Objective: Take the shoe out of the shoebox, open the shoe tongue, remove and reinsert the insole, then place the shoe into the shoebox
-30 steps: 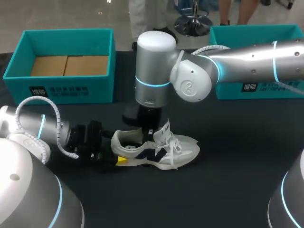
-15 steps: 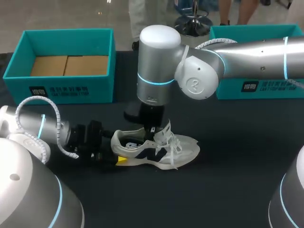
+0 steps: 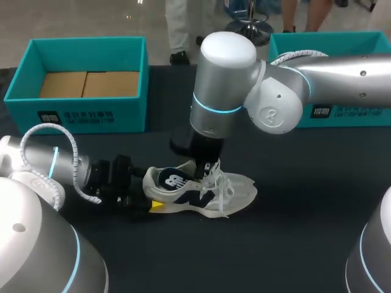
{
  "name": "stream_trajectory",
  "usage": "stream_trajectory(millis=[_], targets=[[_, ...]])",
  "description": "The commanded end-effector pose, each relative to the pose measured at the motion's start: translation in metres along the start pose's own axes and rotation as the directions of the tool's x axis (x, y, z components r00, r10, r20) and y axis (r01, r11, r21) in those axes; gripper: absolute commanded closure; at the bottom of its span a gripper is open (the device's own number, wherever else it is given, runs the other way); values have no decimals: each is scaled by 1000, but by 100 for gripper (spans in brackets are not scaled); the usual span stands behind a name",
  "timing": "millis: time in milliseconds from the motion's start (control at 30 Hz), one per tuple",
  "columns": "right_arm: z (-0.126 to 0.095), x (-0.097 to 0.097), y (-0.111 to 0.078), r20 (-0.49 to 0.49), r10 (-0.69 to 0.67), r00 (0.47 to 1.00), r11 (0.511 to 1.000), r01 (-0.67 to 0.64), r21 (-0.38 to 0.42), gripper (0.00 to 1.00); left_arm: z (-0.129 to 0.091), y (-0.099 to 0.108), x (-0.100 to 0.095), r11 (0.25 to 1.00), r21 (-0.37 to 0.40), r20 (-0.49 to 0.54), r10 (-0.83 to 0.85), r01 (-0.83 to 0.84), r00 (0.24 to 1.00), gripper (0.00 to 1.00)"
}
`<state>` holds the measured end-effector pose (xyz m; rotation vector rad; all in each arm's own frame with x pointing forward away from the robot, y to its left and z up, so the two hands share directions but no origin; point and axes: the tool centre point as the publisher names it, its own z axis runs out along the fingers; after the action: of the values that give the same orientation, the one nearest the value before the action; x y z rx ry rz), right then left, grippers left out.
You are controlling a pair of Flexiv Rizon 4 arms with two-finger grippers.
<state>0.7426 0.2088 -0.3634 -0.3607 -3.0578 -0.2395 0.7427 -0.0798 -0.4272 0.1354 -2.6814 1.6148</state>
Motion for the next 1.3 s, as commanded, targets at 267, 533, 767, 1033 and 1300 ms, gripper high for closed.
stream_trajectory(millis=[267,533,767,1033,1300], targets=[[-18,-8,23,5,-117,993,990,117,-75,100,1,1,-1,1000,-3,2,-1,1,1000,100],[-22,-8,51,-49,-242,969,963,234,-133,100,1,1,-1,1000,-3,2,-1,1,1000,100],[-19,-6,59,-97,-259,961,954,239,-180,98,1,1,-1,1000,-3,2,-1,1,1000,100],[-17,-5,57,-131,-273,953,944,239,-227,78,1,1,-1,1000,-3,2,-1,1,1000,100],[-14,-5,56,-171,-315,934,925,262,-274,68,1,1,-1,1000,-3,2,-1,1,1000,100]])
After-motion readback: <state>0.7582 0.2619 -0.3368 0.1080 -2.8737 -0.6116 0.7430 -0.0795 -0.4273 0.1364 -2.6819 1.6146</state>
